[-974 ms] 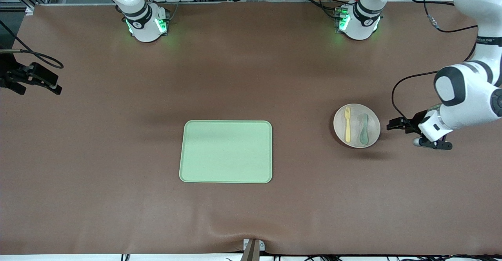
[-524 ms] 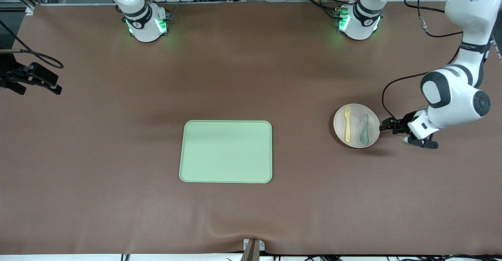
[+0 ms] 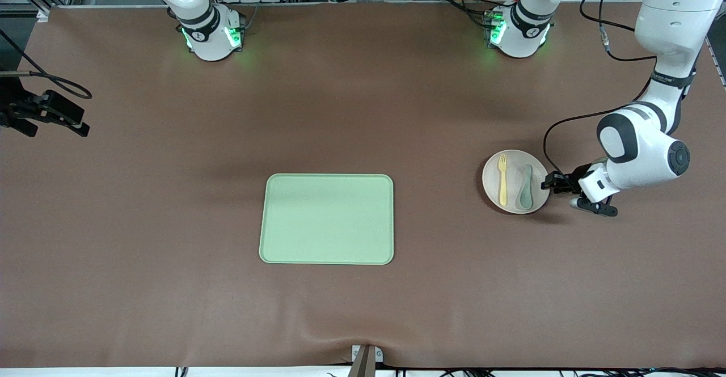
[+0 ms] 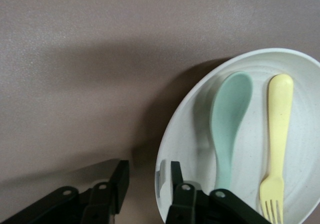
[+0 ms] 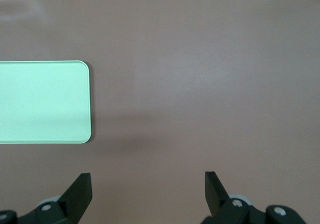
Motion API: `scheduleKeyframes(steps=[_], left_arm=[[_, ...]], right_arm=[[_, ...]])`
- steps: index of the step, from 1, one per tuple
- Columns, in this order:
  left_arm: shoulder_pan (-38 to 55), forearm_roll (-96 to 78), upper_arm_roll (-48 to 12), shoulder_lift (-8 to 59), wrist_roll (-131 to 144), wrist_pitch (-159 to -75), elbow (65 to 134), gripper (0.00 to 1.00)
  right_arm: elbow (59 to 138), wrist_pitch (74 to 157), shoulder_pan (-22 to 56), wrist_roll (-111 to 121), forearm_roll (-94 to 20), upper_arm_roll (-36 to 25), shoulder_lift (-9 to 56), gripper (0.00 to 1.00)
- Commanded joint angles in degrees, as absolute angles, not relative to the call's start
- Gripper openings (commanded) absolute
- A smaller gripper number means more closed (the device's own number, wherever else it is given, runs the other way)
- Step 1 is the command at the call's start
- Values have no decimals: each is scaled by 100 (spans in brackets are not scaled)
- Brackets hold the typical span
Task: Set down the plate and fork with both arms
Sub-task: 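Grasp the white plate rim with the left gripper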
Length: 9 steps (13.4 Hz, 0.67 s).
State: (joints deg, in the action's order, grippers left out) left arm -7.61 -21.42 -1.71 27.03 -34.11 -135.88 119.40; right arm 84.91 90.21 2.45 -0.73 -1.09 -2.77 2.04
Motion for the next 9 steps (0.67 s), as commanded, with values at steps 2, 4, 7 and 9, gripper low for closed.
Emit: scheduleKeyframes(steps=[2,4,7,9], left_arm=[[-773,-2250,-211,2812,-3919,-13658,11909,33],[-756,-2250,-211,2839,-3955,-13658,11883,20],[-686,-2259,-220,2856,-3946,-13658,11804,0],[-668,-2259,-307,2856,-3903,-13597,11620,0]], right_arm=[[8385,8947,185,-18,-211,-264,246,100],[8394,8947,185,-18,-211,-264,246,100],[8394,8947,185,-18,-211,-264,246,100],[8394,8947,176,-18,-211,-264,246,100]])
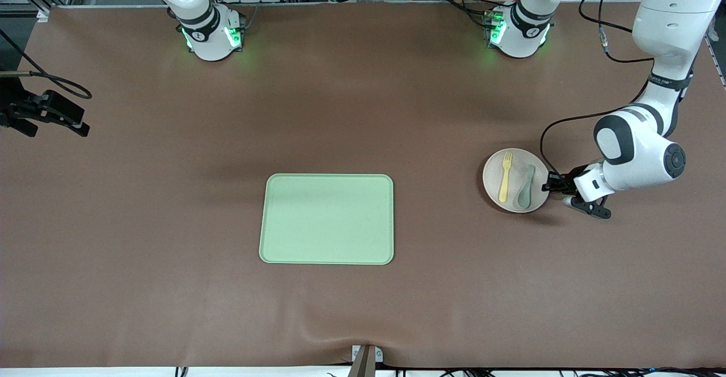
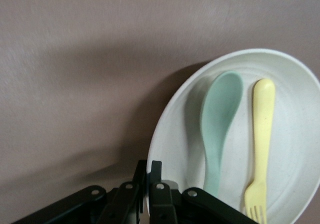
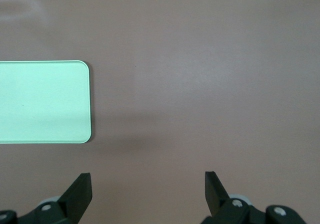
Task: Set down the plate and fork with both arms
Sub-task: 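Grasp the white plate rim with the left gripper, then slide the plate onto the green tray with the left gripper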
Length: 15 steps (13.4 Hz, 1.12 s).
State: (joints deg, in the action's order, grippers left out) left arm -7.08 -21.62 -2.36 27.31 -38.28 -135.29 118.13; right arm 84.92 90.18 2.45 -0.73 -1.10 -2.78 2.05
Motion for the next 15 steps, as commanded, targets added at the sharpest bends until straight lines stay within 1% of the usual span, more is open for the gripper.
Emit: scheduleKeyframes(steps=[1,5,7,11,15], left_arm=[[-668,-2259,-360,2848,-3876,-13544,11489,0],[-616,-2241,-588,2856,-3114,-12790,10698,0],[-362,-2232,-598,2856,-2596,-12499,10320,0],[481,-2232,-606,3075,-1007,-12401,9661,0],[1343,-2224,-598,3725,638,-12410,8747,0]], right_arm=[[8394,8947,176,-18,-211,-264,246,100],[8394,8938,176,-18,-211,-264,246,100],[8394,8938,176,-18,-220,-264,246,100],[8394,8947,176,-9,-229,-264,255,100],[8394,8947,176,-9,-237,-272,246,100]])
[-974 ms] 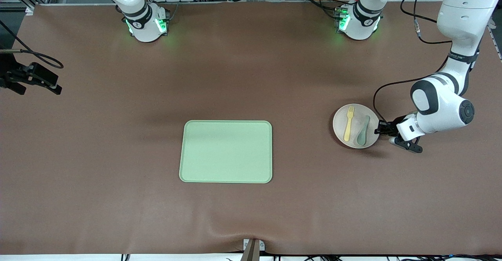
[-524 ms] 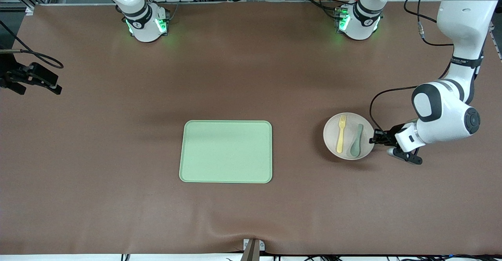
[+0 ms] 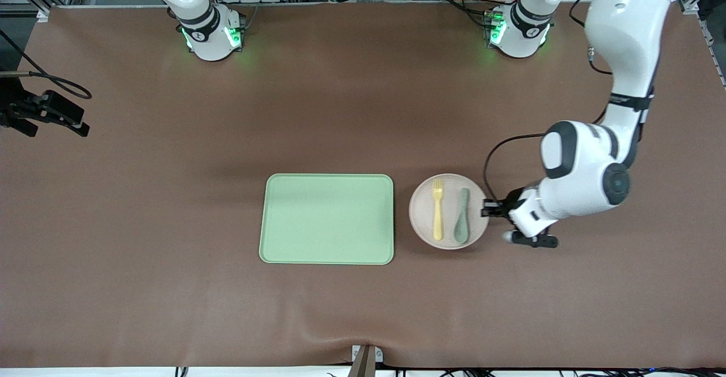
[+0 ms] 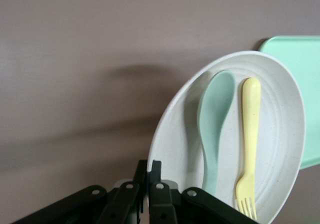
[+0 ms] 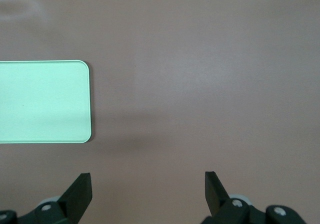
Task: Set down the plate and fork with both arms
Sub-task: 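Slide the plate onto the green tray with the left gripper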
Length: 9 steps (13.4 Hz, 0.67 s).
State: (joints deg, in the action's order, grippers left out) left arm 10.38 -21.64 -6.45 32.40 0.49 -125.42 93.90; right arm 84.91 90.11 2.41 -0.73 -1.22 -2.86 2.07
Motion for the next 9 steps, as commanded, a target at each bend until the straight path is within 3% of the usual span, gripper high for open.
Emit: scheduleKeyframes(steps=[1,4,9], left_arm=[[1527,-2215,-598,3918,1016,-12410,8432,0],[2134,-2206,-571,4402,1817,-12585,7806,0],[2847,-2215,-554,4921,2259,-13726,7743,0]], right_arm=[[8394,8947,176,-9,-237,-272,255,100],[8394,8947,176,-18,-237,-272,246,100],[8394,8947,176,-9,-237,-272,255,100]])
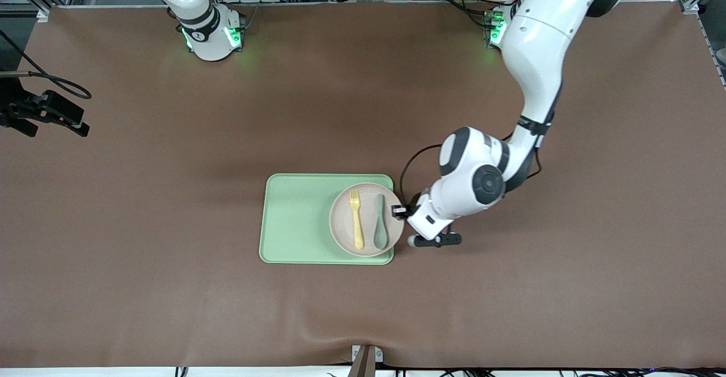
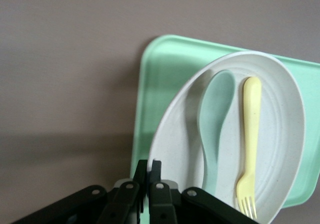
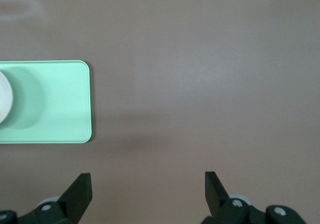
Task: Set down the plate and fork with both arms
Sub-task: 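Slide the plate onto the green tray with the left gripper, then release the plate and withdraw the left gripper while the right gripper reaches the plate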
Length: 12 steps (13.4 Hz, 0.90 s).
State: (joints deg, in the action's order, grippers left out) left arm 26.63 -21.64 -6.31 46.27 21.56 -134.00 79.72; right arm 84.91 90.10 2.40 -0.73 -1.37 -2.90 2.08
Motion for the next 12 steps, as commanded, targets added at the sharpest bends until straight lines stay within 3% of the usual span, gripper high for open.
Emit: scheduleKeyframes(steps=[1,6,7,8,12], left_arm=[[2943,-2215,-554,5044,2259,-13894,7743,0],[3111,-2224,-571,5344,2276,-14414,7761,0],[3111,-2232,-571,5335,2285,-14414,7761,35],[3111,-2224,-571,5309,2337,-14414,7761,99],[3077,-2136,-527,5029,2452,-14379,7761,100]], right_arm=[[8394,8939,176,-9,-237,-272,272,100],[8394,8947,228,-18,-237,-264,308,100],[8394,8947,220,-18,-237,-272,316,100],[8394,8947,228,-26,-237,-264,343,100],[8376,8973,325,-26,-229,-238,527,100]])
